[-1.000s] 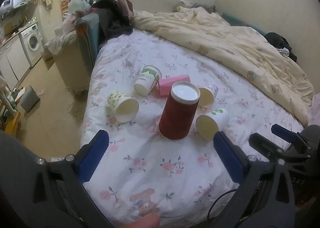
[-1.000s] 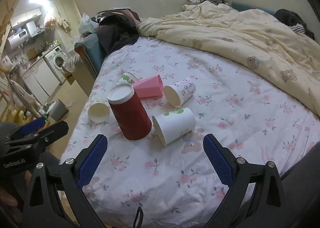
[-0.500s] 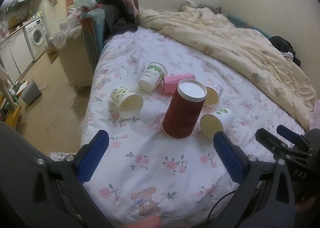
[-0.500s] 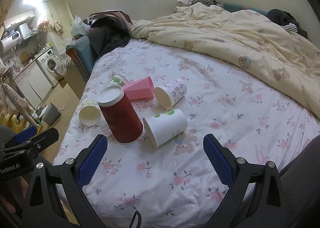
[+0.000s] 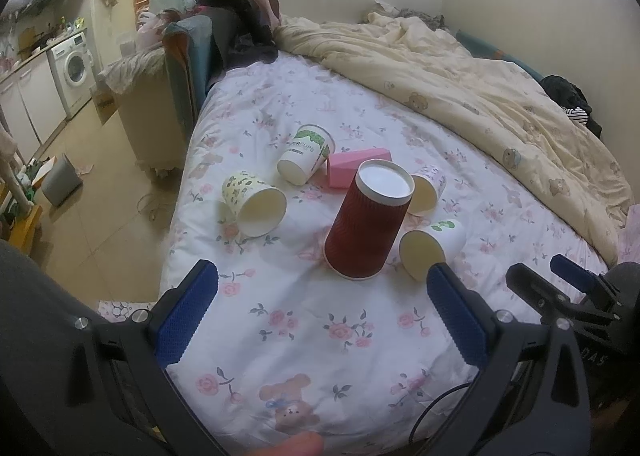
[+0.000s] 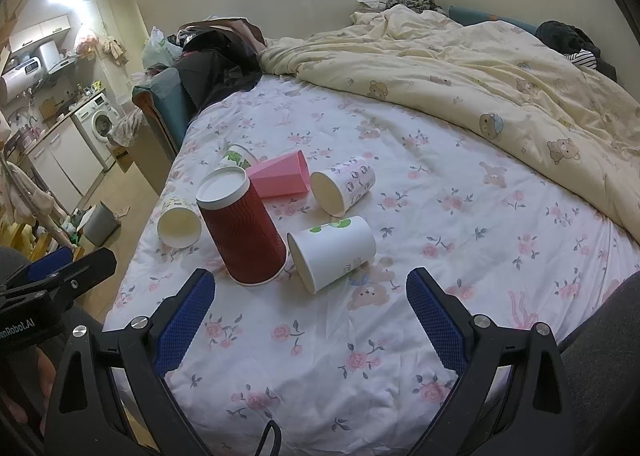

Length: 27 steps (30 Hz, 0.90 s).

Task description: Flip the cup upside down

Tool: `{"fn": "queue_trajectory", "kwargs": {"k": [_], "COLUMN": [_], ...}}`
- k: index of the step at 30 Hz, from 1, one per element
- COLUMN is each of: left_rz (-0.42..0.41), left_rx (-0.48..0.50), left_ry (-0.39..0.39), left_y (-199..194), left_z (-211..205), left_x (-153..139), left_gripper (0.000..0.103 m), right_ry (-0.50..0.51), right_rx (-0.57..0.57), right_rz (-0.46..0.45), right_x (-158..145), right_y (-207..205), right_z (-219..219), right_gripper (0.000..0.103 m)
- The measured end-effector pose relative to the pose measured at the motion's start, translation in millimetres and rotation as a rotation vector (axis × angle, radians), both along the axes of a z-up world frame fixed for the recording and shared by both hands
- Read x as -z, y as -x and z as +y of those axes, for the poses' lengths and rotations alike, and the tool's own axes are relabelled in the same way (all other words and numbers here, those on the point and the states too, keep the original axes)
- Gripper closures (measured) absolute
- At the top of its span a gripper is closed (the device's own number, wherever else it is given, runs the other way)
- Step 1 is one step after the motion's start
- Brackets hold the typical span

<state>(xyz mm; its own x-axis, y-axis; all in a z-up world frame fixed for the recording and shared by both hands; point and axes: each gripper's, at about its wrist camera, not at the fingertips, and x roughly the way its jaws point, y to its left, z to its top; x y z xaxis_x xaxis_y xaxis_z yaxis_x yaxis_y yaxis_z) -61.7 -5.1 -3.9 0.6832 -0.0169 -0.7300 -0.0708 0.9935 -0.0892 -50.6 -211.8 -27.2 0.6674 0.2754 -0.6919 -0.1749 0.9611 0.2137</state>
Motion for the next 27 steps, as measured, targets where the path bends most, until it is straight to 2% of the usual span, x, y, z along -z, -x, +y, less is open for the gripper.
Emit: {"fn": "queue_trajectory", "kwargs": {"k": [27], "left_rz": [0.005], "left_rx": [-0.004], "left_ry": [0.012], "left_y": [0.6], "left_z": [-0.9], "left_x": [1.7], "left_gripper": [0.000], "right_ry": [-0.006], "right_rx": [0.004], "right_rz": [0.011], "right_x": [2.2], "right_y": [-1.4], "right_z": [-0.9], "right_gripper": [0.004]}}
